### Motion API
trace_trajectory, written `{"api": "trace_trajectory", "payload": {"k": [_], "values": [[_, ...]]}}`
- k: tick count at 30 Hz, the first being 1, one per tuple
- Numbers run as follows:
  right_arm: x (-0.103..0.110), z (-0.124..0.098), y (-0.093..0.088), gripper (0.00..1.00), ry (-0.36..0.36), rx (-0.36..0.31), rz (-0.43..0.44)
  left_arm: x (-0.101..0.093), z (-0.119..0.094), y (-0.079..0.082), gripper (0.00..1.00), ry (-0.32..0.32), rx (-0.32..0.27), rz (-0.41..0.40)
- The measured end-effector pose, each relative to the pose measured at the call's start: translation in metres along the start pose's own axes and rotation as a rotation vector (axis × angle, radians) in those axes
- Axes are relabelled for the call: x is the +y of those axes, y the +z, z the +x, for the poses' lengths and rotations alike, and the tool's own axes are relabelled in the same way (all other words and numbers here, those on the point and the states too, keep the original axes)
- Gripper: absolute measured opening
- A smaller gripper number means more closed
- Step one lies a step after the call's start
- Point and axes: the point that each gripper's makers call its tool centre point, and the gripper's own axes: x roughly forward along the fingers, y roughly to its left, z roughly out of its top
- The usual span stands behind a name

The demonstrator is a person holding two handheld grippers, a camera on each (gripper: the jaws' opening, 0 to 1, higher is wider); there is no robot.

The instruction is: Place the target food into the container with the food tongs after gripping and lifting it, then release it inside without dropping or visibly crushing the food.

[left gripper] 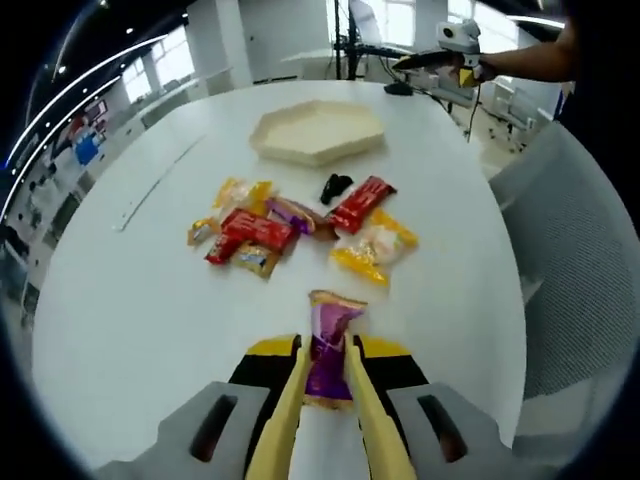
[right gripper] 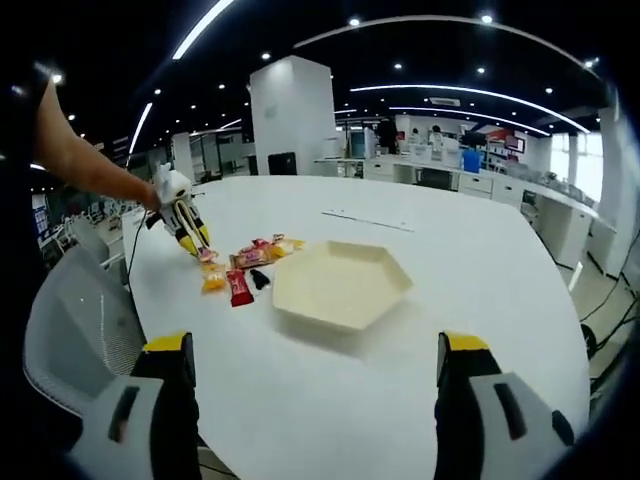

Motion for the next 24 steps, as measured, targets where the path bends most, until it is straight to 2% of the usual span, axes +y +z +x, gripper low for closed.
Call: {"api": "trace_trajectory", "payload": {"k": [2,4,9,13,15,16,24], "values": [[-0.001,0.001,0.000,0.99,0.001,0.000,0.003,-0.001,-0.004,0.002,0.17,-0.016,-0.012,-0.046],[-0.002,0.001,0.002,0.99,-0.001,-0.004,0.004,0.002,-0.008,0.003,0.17,-0.012,-0.007,-0.056],[-0.003,0.002,0.003,0.99,-0.002,-0.005,0.002,0.005,-0.017,0.012,0.17,-0.013,0.002,-0.039],[-0.002,0.002,0.002,0.99,0.005,-0.003,0.001,0.013,-0.026,0.027,0.17,-0.005,0.013,-0.014],[-0.003,0.003,0.002,0.99,0.002,-0.003,0.002,0.018,-0.030,0.032,0.17,-0.001,0.047,0.005],[-0.003,0.003,0.002,0.99,0.002,-0.004,0.003,0.020,-0.032,0.030,0.17,-0.005,0.082,0.022],[-0.002,0.004,0.001,0.99,0.008,-0.009,0.002,0.022,-0.040,0.057,0.17,-0.024,0.092,0.028]]}}
